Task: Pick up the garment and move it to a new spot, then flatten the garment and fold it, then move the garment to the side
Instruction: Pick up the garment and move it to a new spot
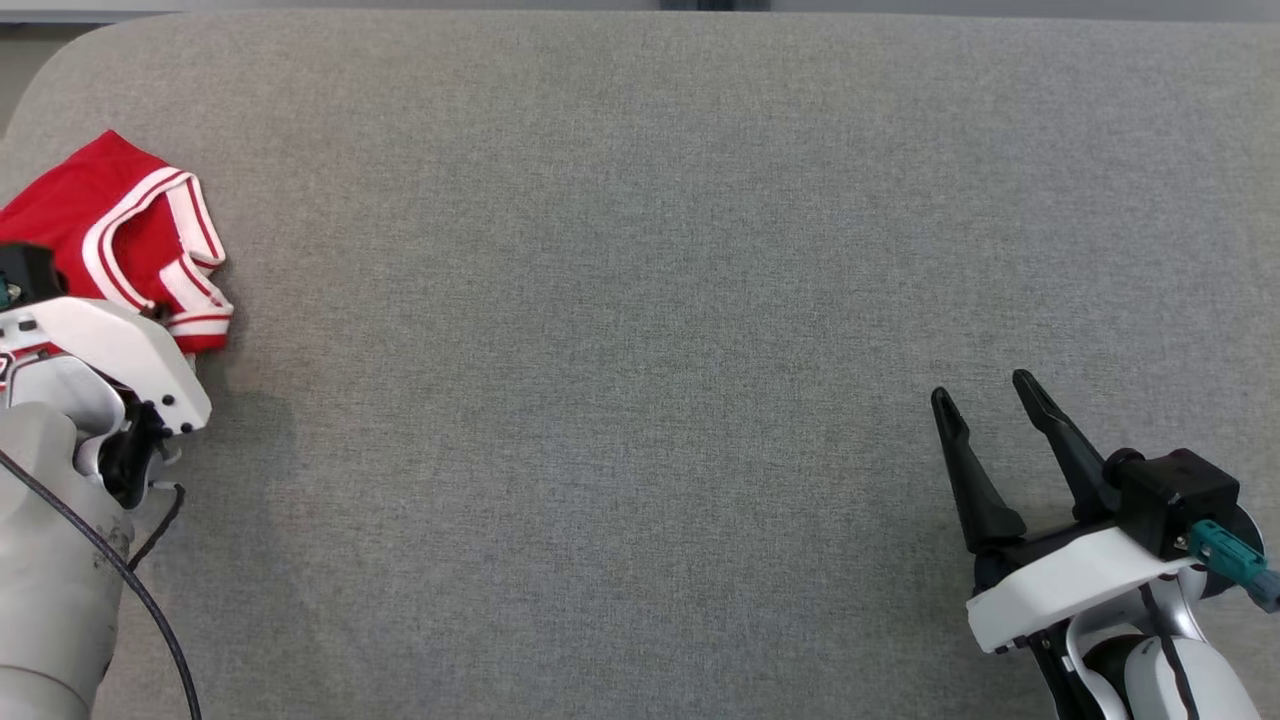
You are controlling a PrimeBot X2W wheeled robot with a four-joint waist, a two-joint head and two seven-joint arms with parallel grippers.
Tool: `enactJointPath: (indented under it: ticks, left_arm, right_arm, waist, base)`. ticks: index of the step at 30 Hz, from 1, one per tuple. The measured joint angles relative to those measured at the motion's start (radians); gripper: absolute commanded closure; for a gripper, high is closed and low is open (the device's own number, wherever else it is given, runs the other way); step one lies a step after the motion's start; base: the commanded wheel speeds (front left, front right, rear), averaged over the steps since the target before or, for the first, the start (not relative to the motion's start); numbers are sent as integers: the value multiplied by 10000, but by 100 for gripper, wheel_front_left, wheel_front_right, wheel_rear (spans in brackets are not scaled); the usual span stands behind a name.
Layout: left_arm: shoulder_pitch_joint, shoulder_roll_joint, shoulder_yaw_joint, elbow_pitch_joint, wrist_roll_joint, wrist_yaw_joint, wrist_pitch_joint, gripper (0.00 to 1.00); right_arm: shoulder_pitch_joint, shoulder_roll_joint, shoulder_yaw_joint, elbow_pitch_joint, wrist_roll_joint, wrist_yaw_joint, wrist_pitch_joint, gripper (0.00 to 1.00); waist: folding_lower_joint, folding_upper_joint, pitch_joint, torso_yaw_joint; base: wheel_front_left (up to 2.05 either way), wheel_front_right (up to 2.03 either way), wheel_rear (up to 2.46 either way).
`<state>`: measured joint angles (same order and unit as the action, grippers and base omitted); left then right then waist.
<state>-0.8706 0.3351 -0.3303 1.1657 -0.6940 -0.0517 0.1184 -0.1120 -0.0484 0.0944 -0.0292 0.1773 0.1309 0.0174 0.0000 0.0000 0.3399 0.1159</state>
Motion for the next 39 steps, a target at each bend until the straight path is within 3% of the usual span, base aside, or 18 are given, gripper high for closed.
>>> enactJointPath:
  ticks: [12, 21, 26, 33, 39]
  left_arm:
    - [-1162, 443, -217, -663, 546, 81, -2318, 100]
    - [-1024, 378, -692, -2692, 917, 58, -2901, 100]
    - [156, -31, -1198, -4775, 1035, 196, -2489, 100]
    - [1954, -462, -2134, -8163, 1072, 715, -1361, 100]
    - [2677, -965, -3120, -9827, 1114, 800, -476, 100]
  right_arm:
    - [236, 4, -153, 119, 186, 0, -104, 0]
    - [587, 6, -282, 188, 454, 0, -194, 0]
    - [747, 4, -443, 178, 621, 0, -267, 0]
    - [759, 2, -571, 113, 708, 0, -357, 0]
    - [577, -4, -537, 117, 807, 0, -535, 0]
  waist:
    - [0, 0, -961, 224]
    - [0, 0, -1973, 220]
    - [0, 0, -2268, -87]
    - [0, 0, -2315, -783]
    - [-1, 0, -2104, -1605]
  base:
    - [0, 0, 0]
    - [0, 0, 0]
    - [0, 0, 0]
    - [0, 0, 0]
    - [0, 0, 0]
